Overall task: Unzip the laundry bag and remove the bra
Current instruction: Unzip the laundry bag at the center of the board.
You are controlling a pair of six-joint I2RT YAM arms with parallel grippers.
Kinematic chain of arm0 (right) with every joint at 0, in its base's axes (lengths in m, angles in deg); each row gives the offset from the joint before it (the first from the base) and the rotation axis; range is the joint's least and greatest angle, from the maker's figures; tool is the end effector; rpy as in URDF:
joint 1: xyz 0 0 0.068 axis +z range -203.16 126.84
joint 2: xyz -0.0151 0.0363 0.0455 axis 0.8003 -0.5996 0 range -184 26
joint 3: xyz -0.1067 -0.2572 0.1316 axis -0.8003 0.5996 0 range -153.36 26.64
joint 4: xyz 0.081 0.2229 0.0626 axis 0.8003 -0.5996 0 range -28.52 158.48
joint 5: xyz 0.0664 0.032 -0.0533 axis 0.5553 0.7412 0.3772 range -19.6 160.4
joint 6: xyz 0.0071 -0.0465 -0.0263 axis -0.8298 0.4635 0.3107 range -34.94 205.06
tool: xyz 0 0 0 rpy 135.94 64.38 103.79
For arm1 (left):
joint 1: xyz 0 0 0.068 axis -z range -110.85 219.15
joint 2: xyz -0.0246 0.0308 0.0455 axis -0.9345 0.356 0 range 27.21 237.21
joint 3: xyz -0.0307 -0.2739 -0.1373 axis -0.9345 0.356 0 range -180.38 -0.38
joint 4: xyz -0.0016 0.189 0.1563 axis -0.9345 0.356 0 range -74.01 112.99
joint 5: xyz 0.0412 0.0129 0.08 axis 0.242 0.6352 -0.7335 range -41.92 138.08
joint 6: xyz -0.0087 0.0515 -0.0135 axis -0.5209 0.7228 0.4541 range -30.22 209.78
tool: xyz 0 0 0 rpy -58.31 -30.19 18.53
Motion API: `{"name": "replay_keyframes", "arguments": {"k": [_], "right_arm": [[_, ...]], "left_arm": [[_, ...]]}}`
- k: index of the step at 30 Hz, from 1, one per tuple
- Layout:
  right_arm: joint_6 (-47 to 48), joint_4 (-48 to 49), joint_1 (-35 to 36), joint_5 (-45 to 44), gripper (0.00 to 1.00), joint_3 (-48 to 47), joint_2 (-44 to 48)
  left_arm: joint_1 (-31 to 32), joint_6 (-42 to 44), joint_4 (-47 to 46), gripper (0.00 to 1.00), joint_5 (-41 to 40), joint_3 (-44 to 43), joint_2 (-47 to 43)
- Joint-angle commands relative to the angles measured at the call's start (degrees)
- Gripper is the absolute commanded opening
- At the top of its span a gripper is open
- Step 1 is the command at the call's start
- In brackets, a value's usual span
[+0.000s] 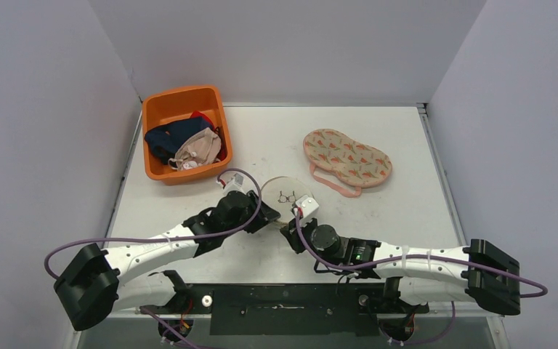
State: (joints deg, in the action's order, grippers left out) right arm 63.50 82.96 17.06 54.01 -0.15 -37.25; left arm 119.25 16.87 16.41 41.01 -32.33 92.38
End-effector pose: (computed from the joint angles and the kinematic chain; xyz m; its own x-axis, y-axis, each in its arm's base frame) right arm 0.0786 0.1885 0.2541 -0.4170 -0.1178 -0.9012 -0.7107 0.6603 0.2426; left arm 0.1369 -0.1570 0.2508 -0.7694 -0.5586 -0.3099 -0.1351 0.6165 -0.7757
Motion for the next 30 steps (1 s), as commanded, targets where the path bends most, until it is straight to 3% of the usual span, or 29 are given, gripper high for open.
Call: {"name": "replay_keyframes", "arguments": {"k": [1, 9, 23, 30], "right_arm": [[0.5, 1.9, 0.5, 0.1, 0.05, -0.8, 2.1], [0.1, -1.5, 0.5, -1.8, 0.05, 0.0, 4.9], [-5.0, -8.8, 0.5, -9.7, 0.05, 0.3, 6.3], [-6.1, -10.3, 0.5, -11.7, 0.05, 0.6, 7.3]], "left_arm": [[-1.4, 0.2, -3.9, 0.30, -0.9, -3.4, 1.1], [-3.6, 0.3, -5.2, 0.00, 0.5, -2.1, 1.0], [-6.5, 1.0, -5.2, 0.00, 2.2, 0.2, -1.6], [-9.2, 3.5, -7.8, 0.00, 6.9, 0.3, -0.4]]}}
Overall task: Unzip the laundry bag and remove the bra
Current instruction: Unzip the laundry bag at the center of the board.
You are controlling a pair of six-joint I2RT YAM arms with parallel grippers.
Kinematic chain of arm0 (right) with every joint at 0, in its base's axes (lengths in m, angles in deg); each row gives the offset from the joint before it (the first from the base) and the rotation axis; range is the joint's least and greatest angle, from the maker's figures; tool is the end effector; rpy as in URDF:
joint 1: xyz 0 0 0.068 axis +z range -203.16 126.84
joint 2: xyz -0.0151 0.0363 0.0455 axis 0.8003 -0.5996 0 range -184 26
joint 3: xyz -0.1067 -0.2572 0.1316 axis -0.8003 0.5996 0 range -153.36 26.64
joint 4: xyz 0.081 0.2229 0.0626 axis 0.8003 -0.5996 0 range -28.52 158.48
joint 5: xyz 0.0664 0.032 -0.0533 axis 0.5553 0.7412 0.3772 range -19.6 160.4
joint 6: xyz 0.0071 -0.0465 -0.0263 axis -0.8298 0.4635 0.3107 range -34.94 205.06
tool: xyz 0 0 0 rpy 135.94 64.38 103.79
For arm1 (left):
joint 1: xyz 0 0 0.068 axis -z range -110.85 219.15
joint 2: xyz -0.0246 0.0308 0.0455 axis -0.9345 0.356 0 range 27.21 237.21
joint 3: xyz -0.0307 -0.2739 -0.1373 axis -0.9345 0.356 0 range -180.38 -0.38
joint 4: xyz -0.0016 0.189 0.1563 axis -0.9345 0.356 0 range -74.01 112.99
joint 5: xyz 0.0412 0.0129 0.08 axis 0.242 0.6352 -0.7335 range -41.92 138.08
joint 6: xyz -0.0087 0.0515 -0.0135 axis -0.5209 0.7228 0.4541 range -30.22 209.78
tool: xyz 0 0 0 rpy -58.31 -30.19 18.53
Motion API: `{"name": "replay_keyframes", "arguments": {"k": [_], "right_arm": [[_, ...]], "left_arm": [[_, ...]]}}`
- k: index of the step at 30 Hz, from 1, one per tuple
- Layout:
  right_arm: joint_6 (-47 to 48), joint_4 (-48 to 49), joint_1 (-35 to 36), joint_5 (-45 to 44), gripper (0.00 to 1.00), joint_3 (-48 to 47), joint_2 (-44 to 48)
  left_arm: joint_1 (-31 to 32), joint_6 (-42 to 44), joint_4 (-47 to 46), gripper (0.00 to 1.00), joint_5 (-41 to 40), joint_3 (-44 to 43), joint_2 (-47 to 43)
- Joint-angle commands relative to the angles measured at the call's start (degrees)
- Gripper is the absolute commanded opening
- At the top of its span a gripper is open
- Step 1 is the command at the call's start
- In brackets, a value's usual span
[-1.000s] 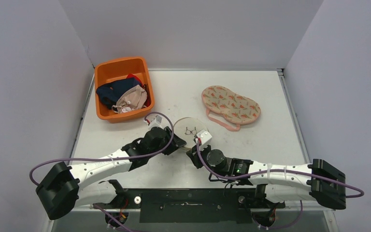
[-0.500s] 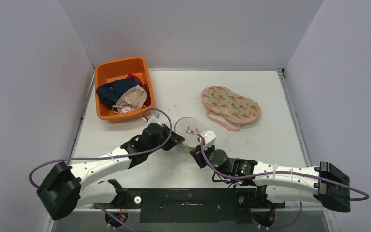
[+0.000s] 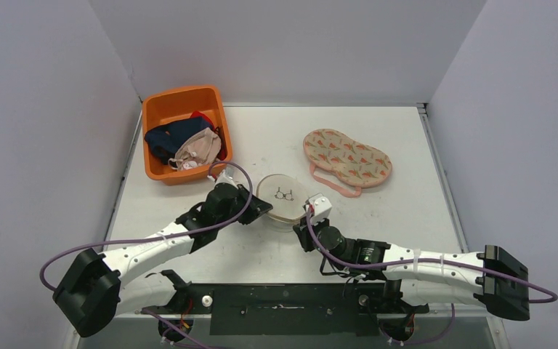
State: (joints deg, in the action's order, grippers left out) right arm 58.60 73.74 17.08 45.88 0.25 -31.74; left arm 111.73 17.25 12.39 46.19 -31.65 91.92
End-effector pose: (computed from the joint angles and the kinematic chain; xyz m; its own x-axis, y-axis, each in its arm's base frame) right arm 0.0752 0.1653 0.2534 -0.4585 -0.0772 -0.8853 -0.5875 0.7738 0.2368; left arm 0.1553 -0.1412 0.2550 -0.7350 -0.6193 -0.2762 -0.1527 0.5480 -0.8224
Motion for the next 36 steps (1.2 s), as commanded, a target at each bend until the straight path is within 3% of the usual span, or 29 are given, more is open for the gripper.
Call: {"name": "replay_keyframes", "arguments": {"k": [1, 8, 15, 16, 20, 22, 24, 30, 36], "right_arm": [[-1.2, -1.2, 0.5, -3.8, 0.05, 0.4, 1.8], [-1.9, -2.8, 0.4, -5.5, 0.05, 1.5, 3.2], [-0.6, 1.8, 0.5, -0.8, 0.05, 2.8, 3.5], [-0.4, 2.1, 0.5, -0.4, 0.05, 2.8, 3.6], [1.0, 3.0, 0.5, 2.4, 0.05, 1.6, 2.8], [1.6, 3.6, 0.5, 3.4, 0.05, 0.8, 2.0], [1.7, 4.6, 0.6, 4.5, 0.05, 0.5, 1.6], [3.6, 7.1, 0.6, 8.9, 0.05, -1.8, -2.1], [4.1, 10.7, 0.6, 10.6, 0.05, -2.7, -4.7]], "left_arm": [[-1.8, 3.9, -3.9, 0.00, 1.9, -1.0, 0.9], [-5.3, 7.3, -6.2, 0.00, 9.7, -4.0, 6.6], [-6.6, 9.6, -6.7, 0.02, 16.0, -9.2, 12.0], [-6.6, 10.3, -6.6, 0.09, 16.0, -9.2, 11.5], [-6.1, 12.5, -2.7, 0.55, 15.5, -8.5, 7.7], [-5.9, 12.5, -0.9, 0.66, 14.7, -7.1, 4.7], [-5.3, 11.8, 0.5, 0.72, 13.6, -5.3, 1.3], [0.4, 7.8, 3.4, 0.73, 6.3, -1.6, -7.6], [4.5, 4.9, 3.1, 0.72, 2.7, -1.8, -7.4]]}}
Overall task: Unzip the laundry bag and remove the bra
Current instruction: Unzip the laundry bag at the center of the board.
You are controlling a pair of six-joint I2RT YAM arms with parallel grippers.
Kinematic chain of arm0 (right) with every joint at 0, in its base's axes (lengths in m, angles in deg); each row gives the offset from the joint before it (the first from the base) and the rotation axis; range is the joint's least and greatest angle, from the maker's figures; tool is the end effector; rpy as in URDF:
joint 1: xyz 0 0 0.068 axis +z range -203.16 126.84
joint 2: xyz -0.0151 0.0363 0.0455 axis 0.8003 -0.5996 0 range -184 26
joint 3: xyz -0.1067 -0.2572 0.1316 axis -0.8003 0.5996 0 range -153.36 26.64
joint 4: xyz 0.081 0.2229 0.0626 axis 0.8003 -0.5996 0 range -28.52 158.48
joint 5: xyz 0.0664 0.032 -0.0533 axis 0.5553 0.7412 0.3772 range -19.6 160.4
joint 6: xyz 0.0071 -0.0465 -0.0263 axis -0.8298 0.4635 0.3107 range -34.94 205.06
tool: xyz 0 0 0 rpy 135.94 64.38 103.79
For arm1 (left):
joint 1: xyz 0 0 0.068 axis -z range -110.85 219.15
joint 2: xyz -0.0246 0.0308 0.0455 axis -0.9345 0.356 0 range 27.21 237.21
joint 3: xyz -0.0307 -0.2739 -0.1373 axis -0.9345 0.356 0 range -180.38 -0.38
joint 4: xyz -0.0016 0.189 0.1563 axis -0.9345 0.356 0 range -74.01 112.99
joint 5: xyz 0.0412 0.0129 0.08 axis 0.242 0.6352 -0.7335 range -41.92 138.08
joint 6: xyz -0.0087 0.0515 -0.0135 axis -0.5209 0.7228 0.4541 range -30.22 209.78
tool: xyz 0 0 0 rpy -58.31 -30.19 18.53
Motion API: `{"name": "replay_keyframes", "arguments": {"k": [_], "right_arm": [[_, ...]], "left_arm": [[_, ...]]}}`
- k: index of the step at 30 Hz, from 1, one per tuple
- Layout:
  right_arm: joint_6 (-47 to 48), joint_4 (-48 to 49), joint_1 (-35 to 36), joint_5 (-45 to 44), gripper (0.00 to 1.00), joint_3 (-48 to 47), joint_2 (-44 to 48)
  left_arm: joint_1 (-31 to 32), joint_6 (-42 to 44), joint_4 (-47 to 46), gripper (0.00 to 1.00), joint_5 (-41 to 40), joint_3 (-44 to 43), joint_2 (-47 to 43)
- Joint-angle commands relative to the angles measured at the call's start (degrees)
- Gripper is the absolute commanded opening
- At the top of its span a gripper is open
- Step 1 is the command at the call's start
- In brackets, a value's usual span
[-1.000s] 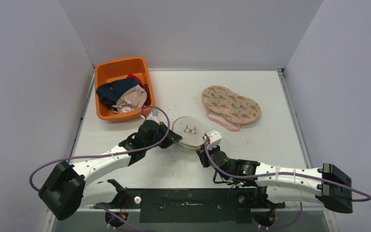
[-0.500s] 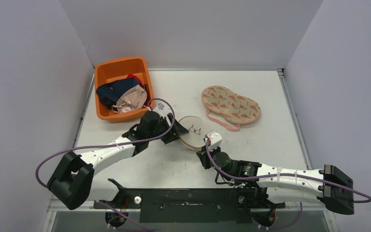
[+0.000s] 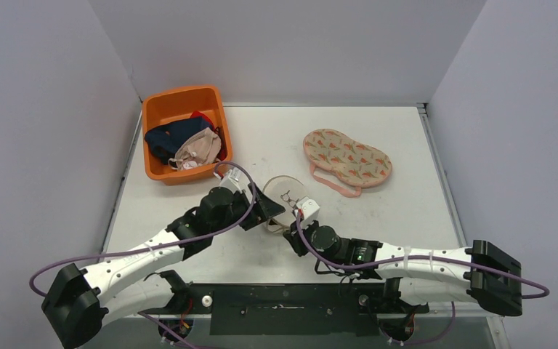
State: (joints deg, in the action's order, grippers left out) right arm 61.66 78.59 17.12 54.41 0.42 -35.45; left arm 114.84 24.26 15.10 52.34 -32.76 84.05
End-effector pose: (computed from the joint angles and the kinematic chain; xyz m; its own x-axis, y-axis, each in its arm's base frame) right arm 0.0752 0.1804 0.2490 -0.4574 -0.1447 -0.8774 -0.6964 0.6718 0.2523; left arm 0.1295 -0.1366 0.2813 -0.8085 -0.4710 -0.3529 0.0613 0.5289 -0.8464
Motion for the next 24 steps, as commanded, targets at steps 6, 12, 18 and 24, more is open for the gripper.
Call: {"name": "replay_keyframes", "arguments": {"k": [6, 12, 18, 24], "right_arm": [[1.6, 6.4, 0.6, 1.9, 0.05, -3.1, -0.2], [2.2, 4.8, 0.6, 1.6, 0.05, -2.9, 1.7], [2.1, 4.9, 0.6, 1.8, 0.05, -2.5, 2.2], [2.5, 5.8, 0.6, 3.5, 0.05, -3.3, 0.3]], "left_arm": [[1.7, -2.6, 4.2, 0.72, -3.8, -0.8, 0.1], [1.0, -0.7, 15.3, 0.73, -9.8, 0.0, -6.2], [0.8, -3.8, 15.7, 0.74, -8.4, 4.1, -11.0], [4.4, -8.0, 7.0, 0.74, -8.6, 2.9, -7.6]]}}
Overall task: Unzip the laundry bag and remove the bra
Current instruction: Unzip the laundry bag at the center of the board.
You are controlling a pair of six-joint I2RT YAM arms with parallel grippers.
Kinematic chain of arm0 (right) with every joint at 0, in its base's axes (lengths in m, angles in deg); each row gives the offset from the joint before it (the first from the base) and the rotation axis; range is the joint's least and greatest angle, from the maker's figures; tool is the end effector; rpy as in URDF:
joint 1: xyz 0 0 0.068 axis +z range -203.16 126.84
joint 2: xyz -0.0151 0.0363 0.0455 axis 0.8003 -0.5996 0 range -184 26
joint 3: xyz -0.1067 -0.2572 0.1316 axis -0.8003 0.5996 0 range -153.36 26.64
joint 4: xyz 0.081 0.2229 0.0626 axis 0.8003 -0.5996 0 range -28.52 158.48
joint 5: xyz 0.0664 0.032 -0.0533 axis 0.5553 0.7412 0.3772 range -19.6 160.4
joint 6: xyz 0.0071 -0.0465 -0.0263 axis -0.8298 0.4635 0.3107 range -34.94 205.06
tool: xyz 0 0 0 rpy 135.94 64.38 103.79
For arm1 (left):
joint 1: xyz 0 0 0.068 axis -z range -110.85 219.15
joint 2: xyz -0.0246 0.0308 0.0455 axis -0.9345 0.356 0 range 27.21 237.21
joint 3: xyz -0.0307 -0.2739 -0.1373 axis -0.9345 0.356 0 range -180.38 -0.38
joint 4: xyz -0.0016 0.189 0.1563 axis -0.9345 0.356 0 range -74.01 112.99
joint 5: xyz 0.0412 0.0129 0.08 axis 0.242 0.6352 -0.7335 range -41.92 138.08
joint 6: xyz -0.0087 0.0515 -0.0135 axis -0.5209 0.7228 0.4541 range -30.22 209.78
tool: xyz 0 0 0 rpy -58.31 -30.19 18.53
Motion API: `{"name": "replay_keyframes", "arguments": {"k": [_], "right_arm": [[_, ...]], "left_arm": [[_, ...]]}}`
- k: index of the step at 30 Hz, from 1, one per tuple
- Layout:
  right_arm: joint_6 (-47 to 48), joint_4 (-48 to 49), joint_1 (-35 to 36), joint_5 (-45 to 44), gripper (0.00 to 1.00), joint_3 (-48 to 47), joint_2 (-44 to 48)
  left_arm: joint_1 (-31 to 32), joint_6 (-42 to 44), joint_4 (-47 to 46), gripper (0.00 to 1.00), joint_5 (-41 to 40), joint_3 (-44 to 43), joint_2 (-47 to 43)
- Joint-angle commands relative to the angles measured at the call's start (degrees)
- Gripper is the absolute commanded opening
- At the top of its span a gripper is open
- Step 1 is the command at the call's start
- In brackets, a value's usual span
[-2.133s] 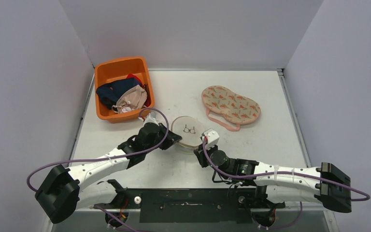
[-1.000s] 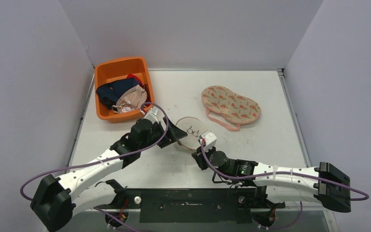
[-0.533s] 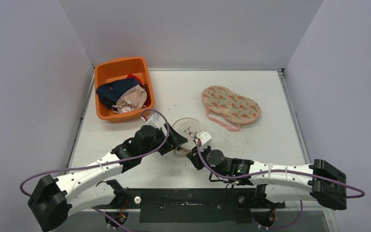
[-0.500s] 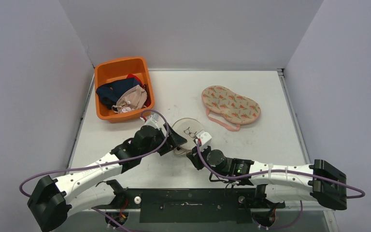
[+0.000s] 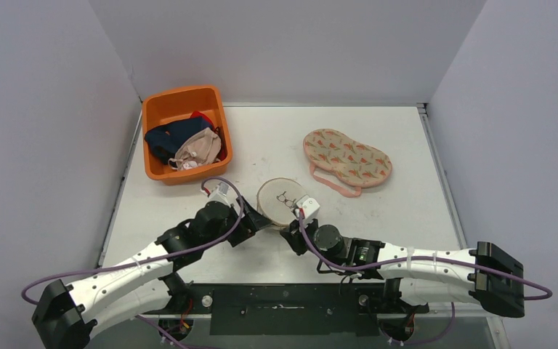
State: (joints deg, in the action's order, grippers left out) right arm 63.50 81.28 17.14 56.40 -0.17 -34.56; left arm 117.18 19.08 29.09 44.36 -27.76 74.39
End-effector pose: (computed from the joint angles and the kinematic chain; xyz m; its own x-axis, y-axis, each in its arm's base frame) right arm 0.0745 0.1821 0.2596 -0.4198 -0.1147 -0.9003 -0.7345 0.6257 0.2628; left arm 0.0969 -0.1044 0.2535 -0.7859 -0.5345 -0.3109 -0.1095 0.6152 -0.7807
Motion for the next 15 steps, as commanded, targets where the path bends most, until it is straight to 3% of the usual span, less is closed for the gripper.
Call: {"name": "replay_keyframes", "arguments": {"k": [1, 9, 12, 15], "right_arm": [[0.6, 3.2, 0.6, 1.7, 0.05, -2.8, -0.7], [-0.1, 3.1, 0.7, 2.2, 0.05, -1.8, -0.3], [-0.2, 2.8, 0.9, 2.1, 0.05, -1.8, -0.1], [0.0, 2.0, 1.1, 1.6, 0.05, -1.7, 0.4]], "left_arm": [[2.2, -3.0, -7.7, 0.74, -1.0, -2.8, 2.9], [2.1, -4.8, -15.2, 0.70, -1.9, -3.8, 9.0], [1.8, -5.6, -17.3, 0.62, -1.8, -3.3, 11.0], [1.3, -6.0, -17.9, 0.47, -2.1, -3.1, 11.6]]}}
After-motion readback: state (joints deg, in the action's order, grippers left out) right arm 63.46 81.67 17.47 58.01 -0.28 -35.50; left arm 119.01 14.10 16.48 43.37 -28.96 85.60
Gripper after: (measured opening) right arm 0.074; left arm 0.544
